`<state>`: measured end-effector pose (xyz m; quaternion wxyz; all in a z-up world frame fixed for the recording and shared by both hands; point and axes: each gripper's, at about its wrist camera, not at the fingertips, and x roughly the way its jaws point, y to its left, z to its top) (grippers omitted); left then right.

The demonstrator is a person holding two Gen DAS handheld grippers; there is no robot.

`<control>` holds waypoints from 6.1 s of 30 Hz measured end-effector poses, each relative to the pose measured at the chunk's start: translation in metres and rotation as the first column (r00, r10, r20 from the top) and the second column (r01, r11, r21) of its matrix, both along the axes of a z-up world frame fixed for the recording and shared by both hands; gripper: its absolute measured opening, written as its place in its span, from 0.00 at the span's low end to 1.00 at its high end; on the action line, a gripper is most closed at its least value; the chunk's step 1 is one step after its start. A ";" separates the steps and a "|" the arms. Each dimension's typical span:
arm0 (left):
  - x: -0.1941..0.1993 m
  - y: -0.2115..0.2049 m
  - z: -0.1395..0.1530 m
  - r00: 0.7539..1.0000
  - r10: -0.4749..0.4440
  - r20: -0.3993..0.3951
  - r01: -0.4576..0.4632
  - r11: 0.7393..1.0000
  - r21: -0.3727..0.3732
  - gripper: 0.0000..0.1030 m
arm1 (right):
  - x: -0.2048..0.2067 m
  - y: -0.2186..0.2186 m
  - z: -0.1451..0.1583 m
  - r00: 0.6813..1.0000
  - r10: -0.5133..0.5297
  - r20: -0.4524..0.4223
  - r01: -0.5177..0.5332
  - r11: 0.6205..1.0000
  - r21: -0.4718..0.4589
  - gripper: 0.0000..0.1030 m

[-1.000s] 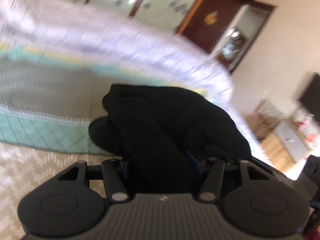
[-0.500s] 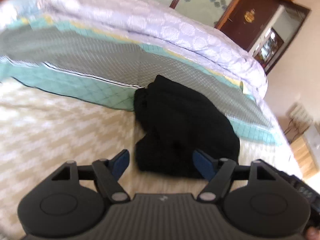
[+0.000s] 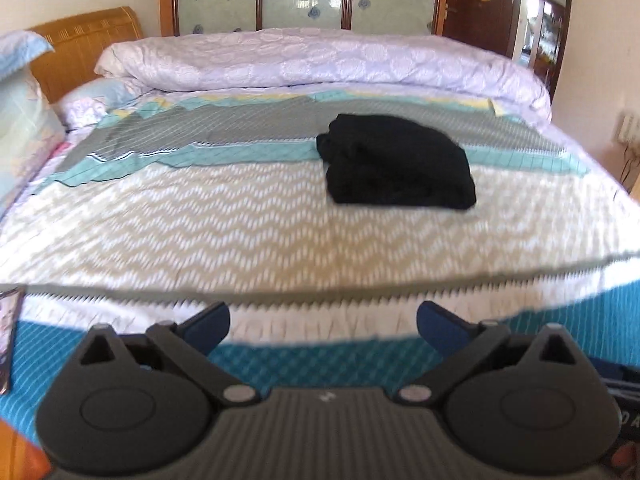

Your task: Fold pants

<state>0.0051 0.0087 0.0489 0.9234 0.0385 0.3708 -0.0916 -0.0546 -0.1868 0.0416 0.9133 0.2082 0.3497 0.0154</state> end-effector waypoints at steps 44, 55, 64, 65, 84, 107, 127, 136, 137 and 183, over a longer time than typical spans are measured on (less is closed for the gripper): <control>-0.021 0.001 -0.019 0.996 0.051 -0.066 -0.044 0.994 0.104 1.00 | -0.016 0.007 -0.017 0.998 -0.033 -0.060 0.034 0.999 0.016 0.81; -0.018 -0.001 -0.024 0.992 0.052 -0.115 -0.042 0.995 0.090 1.00 | -0.015 0.004 -0.018 0.997 -0.040 -0.069 0.042 0.999 0.018 0.81; -0.013 -0.003 -0.032 0.983 0.062 -0.172 -0.049 0.995 0.082 1.00 | -0.013 0.004 -0.022 0.995 -0.042 -0.087 0.043 0.999 0.009 0.83; -0.011 -0.002 -0.034 0.980 0.066 -0.187 -0.052 0.995 0.082 1.00 | -0.013 0.004 -0.022 0.995 -0.042 -0.090 0.043 0.999 0.007 0.83; 0.007 -0.002 -0.069 0.949 0.095 -0.299 -0.053 0.988 0.145 1.00 | -0.010 0.001 -0.027 0.991 -0.063 -0.116 0.063 0.998 -0.002 0.84; -0.007 -0.015 0.041 0.988 0.094 0.119 -0.113 0.980 0.162 1.00 | -0.018 -0.008 -0.006 0.991 -0.131 -0.019 0.130 0.991 -0.044 0.84; -0.009 -0.003 0.029 0.998 0.042 0.037 -0.042 0.999 0.011 1.00 | -0.017 -0.009 -0.006 0.991 -0.134 -0.016 0.133 0.990 -0.049 0.84; -0.019 -0.004 0.039 0.990 0.065 0.123 -0.076 0.994 0.081 1.00 | -0.017 -0.008 -0.006 0.991 -0.131 -0.016 0.130 0.990 -0.047 0.84; -0.018 -0.004 0.039 0.990 0.069 0.126 -0.079 0.993 0.083 1.00 | -0.017 -0.009 -0.006 0.991 -0.133 -0.016 0.132 0.990 -0.046 0.84; -0.011 -0.010 0.002 0.996 0.070 -0.054 -0.059 0.982 0.177 1.00 | -0.020 -0.010 -0.003 0.988 -0.151 0.013 0.151 0.987 -0.057 0.84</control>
